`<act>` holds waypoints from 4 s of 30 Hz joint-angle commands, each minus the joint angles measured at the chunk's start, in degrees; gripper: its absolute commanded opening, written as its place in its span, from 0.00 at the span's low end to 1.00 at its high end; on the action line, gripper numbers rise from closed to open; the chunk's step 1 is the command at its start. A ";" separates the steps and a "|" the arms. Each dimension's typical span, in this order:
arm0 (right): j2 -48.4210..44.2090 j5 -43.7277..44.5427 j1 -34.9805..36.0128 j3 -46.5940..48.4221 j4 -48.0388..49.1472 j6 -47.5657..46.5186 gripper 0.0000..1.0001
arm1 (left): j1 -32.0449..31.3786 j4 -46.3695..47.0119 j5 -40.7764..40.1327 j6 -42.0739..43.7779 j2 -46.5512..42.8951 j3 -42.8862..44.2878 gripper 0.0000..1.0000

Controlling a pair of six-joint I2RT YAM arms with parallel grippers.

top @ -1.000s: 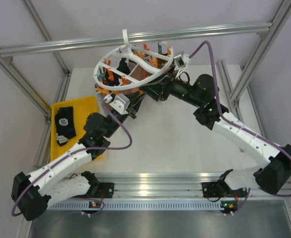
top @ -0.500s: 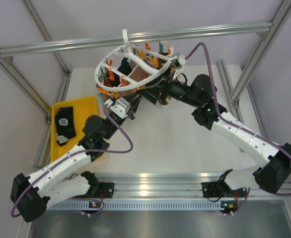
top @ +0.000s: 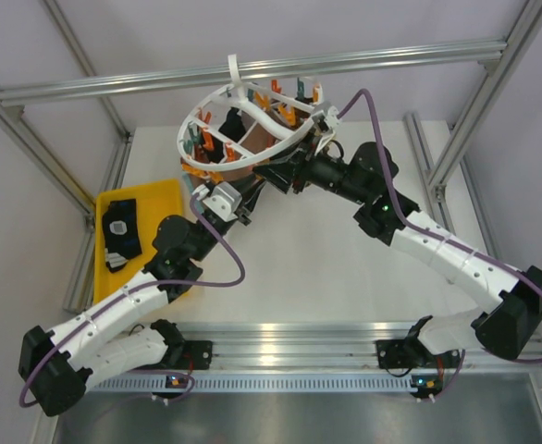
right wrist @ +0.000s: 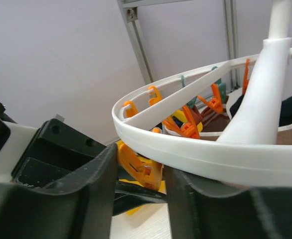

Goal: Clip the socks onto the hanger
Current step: Open the clamp at the hanger, then adjust the sock in the bin.

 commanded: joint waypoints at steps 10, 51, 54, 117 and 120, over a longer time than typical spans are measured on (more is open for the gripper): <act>-0.31 1.42 0.49 3.60 4.23 -5.78 0.12 | -1.23 -12.08 5.54 -2.00 -3.41 1.87 0.36; 1.19 6.59 -0.04 3.86 3.35 0.46 0.33 | -2.81 -9.45 -3.07 -3.50 4.23 11.28 0.00; 1.71 6.77 0.40 4.39 3.18 0.11 0.34 | -2.90 -10.24 -3.87 -3.06 4.58 11.45 0.00; -0.40 -1.40 -6.11 -0.79 1.51 0.63 0.00 | 65.22 -69.40 -4.45 -1.30 36.03 29.81 0.77; -0.57 -1.75 -6.37 -1.05 1.59 0.81 0.00 | 65.13 -69.22 -6.41 -1.21 42.89 35.51 0.79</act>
